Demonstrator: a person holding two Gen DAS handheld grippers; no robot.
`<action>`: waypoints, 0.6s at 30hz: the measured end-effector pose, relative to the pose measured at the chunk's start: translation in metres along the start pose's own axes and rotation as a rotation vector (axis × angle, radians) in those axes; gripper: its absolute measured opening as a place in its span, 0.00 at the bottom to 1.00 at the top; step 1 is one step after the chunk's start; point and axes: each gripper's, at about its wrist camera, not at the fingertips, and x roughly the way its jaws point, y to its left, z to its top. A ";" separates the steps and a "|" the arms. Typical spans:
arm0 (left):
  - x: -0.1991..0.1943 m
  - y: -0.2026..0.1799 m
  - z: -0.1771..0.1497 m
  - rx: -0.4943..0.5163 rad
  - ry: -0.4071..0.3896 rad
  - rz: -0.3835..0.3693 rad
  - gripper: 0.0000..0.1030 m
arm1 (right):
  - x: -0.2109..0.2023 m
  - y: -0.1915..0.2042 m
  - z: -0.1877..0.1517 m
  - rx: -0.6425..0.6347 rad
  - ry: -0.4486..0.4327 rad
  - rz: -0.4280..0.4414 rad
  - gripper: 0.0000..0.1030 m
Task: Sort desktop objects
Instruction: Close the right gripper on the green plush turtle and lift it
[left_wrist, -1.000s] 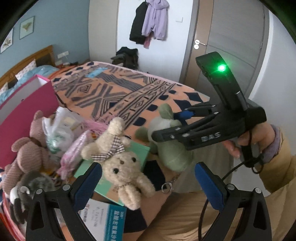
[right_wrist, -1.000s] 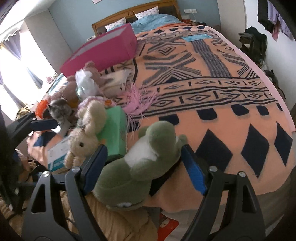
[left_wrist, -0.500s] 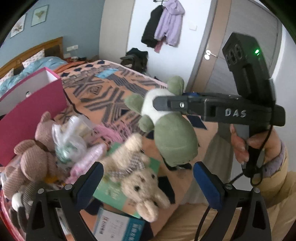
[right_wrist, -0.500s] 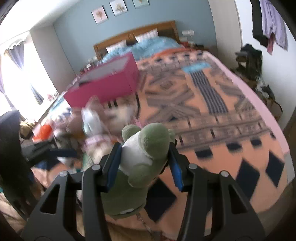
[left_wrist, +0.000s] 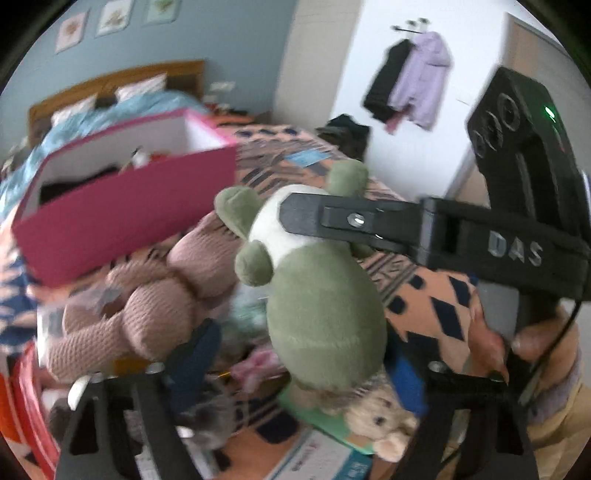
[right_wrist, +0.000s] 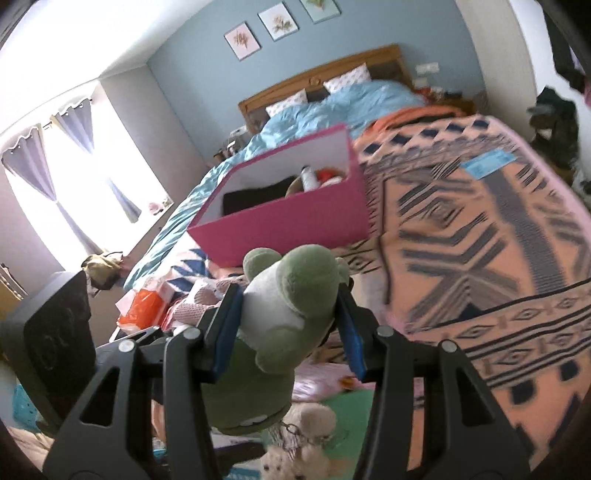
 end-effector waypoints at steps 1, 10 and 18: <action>0.002 0.006 -0.001 -0.023 0.011 -0.014 0.69 | 0.009 0.000 -0.001 0.009 0.015 0.008 0.51; 0.002 0.036 -0.004 -0.116 0.028 -0.095 0.50 | 0.033 -0.005 -0.002 0.041 0.062 0.035 0.55; -0.009 0.075 -0.005 -0.221 0.007 -0.141 0.49 | 0.031 0.010 -0.002 -0.094 0.092 0.037 0.56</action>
